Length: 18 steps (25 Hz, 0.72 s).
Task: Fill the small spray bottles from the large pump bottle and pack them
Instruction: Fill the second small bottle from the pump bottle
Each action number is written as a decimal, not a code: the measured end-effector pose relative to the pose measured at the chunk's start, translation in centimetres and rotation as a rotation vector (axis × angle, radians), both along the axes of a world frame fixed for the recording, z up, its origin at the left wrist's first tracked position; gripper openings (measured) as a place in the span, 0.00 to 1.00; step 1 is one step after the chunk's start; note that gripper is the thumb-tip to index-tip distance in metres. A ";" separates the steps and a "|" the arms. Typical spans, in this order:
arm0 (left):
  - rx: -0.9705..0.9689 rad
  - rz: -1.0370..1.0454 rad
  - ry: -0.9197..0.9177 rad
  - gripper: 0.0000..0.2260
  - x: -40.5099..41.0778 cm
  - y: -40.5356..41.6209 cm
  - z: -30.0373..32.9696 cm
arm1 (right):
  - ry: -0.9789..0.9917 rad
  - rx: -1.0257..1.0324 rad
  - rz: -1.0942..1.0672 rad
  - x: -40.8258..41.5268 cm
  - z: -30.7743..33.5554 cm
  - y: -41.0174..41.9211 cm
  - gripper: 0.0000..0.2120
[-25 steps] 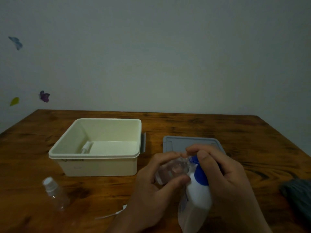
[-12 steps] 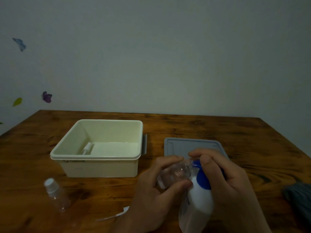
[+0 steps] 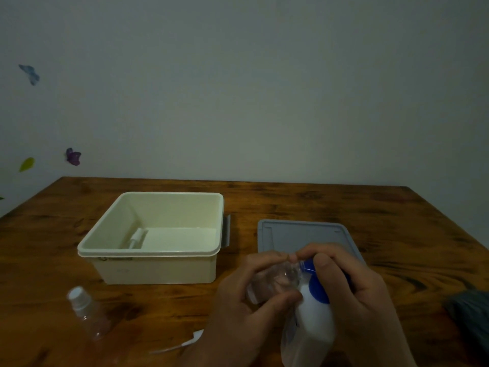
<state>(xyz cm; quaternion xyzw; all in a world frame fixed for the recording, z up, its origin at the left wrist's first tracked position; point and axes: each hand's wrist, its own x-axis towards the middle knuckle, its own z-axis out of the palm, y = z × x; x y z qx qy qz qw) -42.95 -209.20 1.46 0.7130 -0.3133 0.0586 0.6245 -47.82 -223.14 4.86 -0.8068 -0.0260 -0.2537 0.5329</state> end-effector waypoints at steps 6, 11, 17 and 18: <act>-0.043 -0.025 0.030 0.22 -0.2 0.0 0.4 | -0.023 -0.016 -0.012 -0.1 0.6 0.1 0.14; -0.019 0.001 0.024 0.23 0.1 -0.2 0.1 | -0.068 -0.063 -0.017 0.3 0.2 0.1 0.15; -0.026 -0.009 0.034 0.23 0.0 -0.1 0.3 | -0.018 -0.052 -0.021 0.1 0.4 0.0 0.16; -0.036 -0.010 0.042 0.23 0.0 -0.2 0.4 | -0.003 -0.059 -0.020 0.1 0.4 -0.1 0.15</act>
